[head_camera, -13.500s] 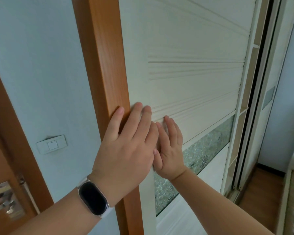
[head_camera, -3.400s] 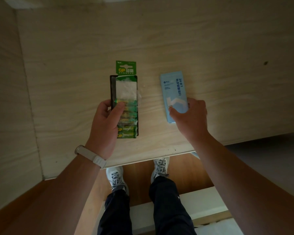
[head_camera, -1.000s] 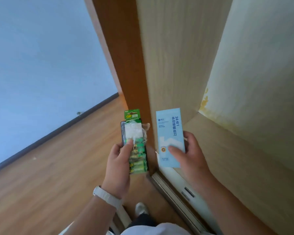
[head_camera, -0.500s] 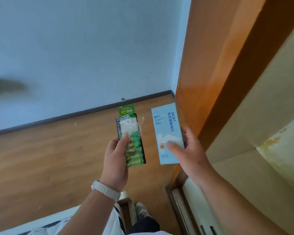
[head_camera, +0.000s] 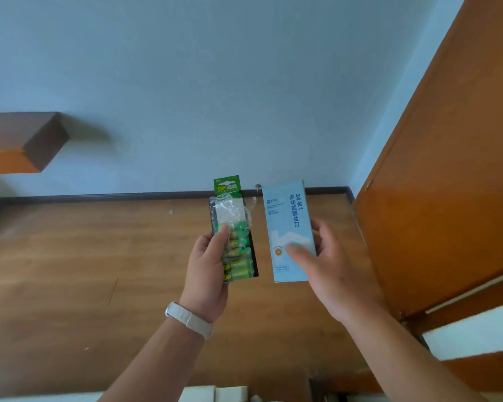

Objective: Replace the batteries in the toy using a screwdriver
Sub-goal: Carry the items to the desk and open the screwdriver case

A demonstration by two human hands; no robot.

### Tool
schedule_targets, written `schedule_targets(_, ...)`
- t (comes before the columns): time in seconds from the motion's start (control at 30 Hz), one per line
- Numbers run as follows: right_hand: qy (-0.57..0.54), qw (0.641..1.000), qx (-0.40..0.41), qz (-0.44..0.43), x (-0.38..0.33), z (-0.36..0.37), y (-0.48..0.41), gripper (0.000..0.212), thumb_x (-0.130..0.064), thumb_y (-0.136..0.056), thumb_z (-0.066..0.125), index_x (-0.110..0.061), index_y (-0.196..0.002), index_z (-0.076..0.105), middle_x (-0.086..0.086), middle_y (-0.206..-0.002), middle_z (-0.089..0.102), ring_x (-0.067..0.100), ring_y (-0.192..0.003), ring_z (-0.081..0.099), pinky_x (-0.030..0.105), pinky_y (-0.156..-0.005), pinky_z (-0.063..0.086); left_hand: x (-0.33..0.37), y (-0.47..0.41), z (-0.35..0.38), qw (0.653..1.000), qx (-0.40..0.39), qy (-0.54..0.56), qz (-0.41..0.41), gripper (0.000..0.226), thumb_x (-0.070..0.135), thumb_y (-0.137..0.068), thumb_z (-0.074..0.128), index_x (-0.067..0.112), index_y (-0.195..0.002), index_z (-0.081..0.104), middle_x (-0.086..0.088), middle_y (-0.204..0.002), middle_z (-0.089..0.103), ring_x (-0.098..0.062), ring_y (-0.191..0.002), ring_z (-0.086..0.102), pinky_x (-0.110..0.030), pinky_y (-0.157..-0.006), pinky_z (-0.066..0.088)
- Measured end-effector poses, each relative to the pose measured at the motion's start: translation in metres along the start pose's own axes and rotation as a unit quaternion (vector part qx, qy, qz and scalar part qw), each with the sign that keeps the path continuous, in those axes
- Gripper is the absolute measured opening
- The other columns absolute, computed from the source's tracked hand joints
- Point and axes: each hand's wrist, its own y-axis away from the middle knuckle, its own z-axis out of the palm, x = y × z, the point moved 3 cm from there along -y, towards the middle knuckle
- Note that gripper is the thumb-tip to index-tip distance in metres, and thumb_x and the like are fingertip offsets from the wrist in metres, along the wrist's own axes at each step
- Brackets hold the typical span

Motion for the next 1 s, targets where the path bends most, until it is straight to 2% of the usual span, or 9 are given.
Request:
schedule_targets(0.1,0.003,0.999,-0.036,-0.005,-0.007,0.027,-0.026,0.039,-0.01,-0.09,0.067,-0.035,-0.115,0.051,-0.018,-0.1,0.073,0.009,-0.092,0.072,0.032,-0.073,0.061,0.02,-0.017,-0.02,0.999,0.027,0.017,0.012,0.028,0.029,-0.099,0.058,0.005,-0.115,0.059,-0.012,-0.094,0.069,-0.024,-0.078,0.069,-0.039,-0.065,0.059)
schedule_targets(0.23,0.004,0.996,-0.088,-0.01,-0.015,0.065,-0.064,0.04,-0.007,-0.089,0.066,-0.029,-0.119,0.052,-0.011,-0.101,0.074,0.01,-0.09,0.073,0.031,-0.073,0.06,0.041,-0.035,-0.045,0.996,0.069,0.037,0.038,0.029,0.028,-0.099,0.058,0.005,-0.116,0.058,-0.012,-0.095,0.069,-0.023,-0.076,0.07,-0.037,-0.062,0.06)
schedule_targets(0.47,0.024,0.982,-0.186,-0.009,-0.011,0.129,-0.136,0.04,-0.016,-0.086,0.071,-0.035,-0.116,0.052,-0.011,-0.103,0.074,0.009,-0.091,0.073,0.036,-0.076,0.059,0.062,-0.073,-0.088,0.98,0.175,0.061,0.073,0.034,0.029,-0.098,0.059,0.003,-0.12,0.057,-0.013,-0.098,0.071,-0.025,-0.08,0.071,-0.04,-0.067,0.06)
schedule_targets(0.6,0.016,0.968,-0.25,0.001,-0.007,0.159,-0.195,0.036,-0.01,-0.089,0.068,-0.034,-0.112,0.053,-0.006,-0.104,0.074,0.01,-0.09,0.073,0.03,-0.071,0.057,0.073,-0.11,-0.101,0.962,0.244,0.078,0.089,0.031,0.027,-0.098,0.06,0.004,-0.119,0.056,-0.011,-0.095,0.07,-0.024,-0.077,0.07,-0.037,-0.063,0.06)
schedule_targets(0.77,0.021,0.946,-0.323,0.01,-0.016,0.192,-0.281,0.038,-0.026,-0.081,0.071,-0.037,-0.113,0.053,-0.011,-0.103,0.074,0.011,-0.092,0.072,0.037,-0.077,0.059,0.095,-0.167,-0.095,0.931,0.333,0.103,0.105,0.028,0.027,-0.098,0.06,0.005,-0.116,0.056,-0.007,-0.086,0.071,-0.021,-0.071,0.071,-0.036,-0.059,0.06)
schedule_targets(0.9,0.011,0.922,-0.387,-0.001,-0.038,0.212,-0.341,0.033,-0.011,-0.091,0.067,-0.03,-0.114,0.054,-0.009,-0.1,0.073,0.007,-0.089,0.072,0.027,-0.07,0.057,0.121,-0.206,-0.078,0.91,0.377,0.115,0.128,0.029,0.027,-0.098,0.061,0.005,-0.116,0.056,-0.005,-0.082,0.071,-0.02,-0.068,0.071,-0.034,-0.056,0.059)
schedule_targets(1.0,0.009,0.907,-0.42,-0.012,-0.056,0.225,-0.372,0.031,-0.009,-0.092,0.065,-0.028,-0.114,0.053,-0.012,-0.098,0.073,0.007,-0.088,0.072,0.023,-0.067,0.056,0.137,-0.226,-0.068,0.901,0.39,0.122,0.144,0.03,0.028,-0.097,0.062,0.005,-0.116,0.057,-0.005,-0.084,0.072,-0.021,-0.072,0.071,-0.035,-0.058,0.06)
